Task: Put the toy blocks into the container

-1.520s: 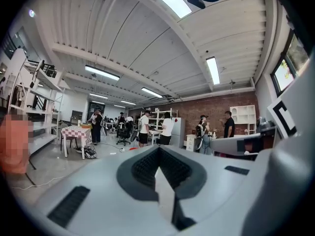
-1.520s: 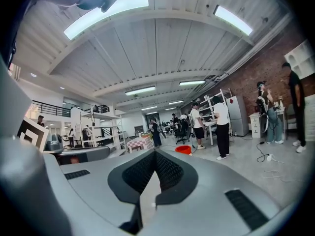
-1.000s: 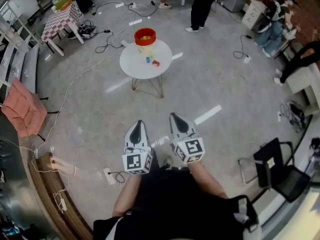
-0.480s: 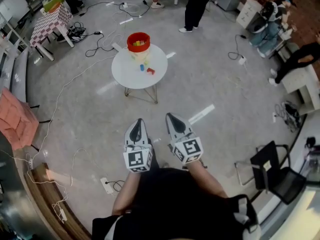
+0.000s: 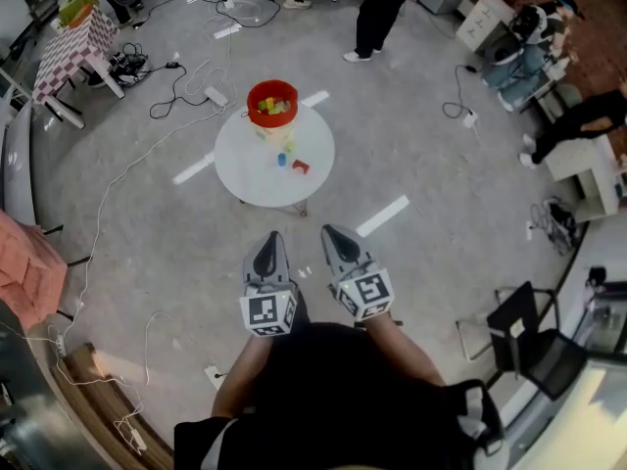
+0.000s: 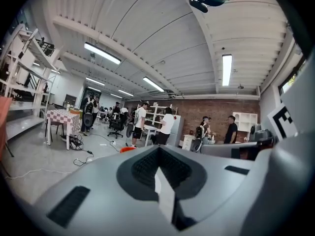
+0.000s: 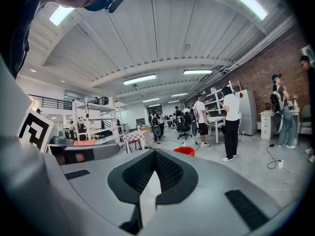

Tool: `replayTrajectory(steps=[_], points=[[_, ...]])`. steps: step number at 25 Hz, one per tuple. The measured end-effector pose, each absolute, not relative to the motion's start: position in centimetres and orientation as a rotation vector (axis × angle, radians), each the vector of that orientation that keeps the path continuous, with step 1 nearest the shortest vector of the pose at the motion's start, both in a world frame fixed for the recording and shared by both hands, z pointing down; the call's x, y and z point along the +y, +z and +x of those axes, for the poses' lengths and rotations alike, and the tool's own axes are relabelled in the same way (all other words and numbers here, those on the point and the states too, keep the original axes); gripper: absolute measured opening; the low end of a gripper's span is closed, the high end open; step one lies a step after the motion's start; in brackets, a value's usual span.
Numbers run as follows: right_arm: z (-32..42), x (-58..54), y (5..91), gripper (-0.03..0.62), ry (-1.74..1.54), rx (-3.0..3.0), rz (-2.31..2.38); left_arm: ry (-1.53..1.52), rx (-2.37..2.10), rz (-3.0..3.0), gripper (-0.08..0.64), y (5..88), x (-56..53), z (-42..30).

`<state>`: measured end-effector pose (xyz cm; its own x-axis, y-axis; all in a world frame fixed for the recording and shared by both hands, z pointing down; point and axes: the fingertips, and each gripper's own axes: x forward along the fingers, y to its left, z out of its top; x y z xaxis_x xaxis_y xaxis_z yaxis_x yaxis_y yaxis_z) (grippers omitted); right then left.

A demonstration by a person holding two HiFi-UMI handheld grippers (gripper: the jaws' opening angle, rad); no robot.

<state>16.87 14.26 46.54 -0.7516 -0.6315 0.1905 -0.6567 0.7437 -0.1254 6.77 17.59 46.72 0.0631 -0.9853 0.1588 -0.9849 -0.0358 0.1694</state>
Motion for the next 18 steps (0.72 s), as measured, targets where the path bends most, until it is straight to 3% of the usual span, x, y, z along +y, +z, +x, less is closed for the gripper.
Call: replayTrajectory(steps=[10, 18], points=[[9.1, 6.4, 49.4, -0.015, 0.331, -2.725, 1.058, 0.059, -1.959, 2.143, -0.006, 46.5, 8.8, -1.4], [6.3, 2.1, 51.5, -0.015, 0.332, -2.669, 1.037, 0.018, -1.957, 2.092, -0.006, 47.3, 5.2, -3.3]])
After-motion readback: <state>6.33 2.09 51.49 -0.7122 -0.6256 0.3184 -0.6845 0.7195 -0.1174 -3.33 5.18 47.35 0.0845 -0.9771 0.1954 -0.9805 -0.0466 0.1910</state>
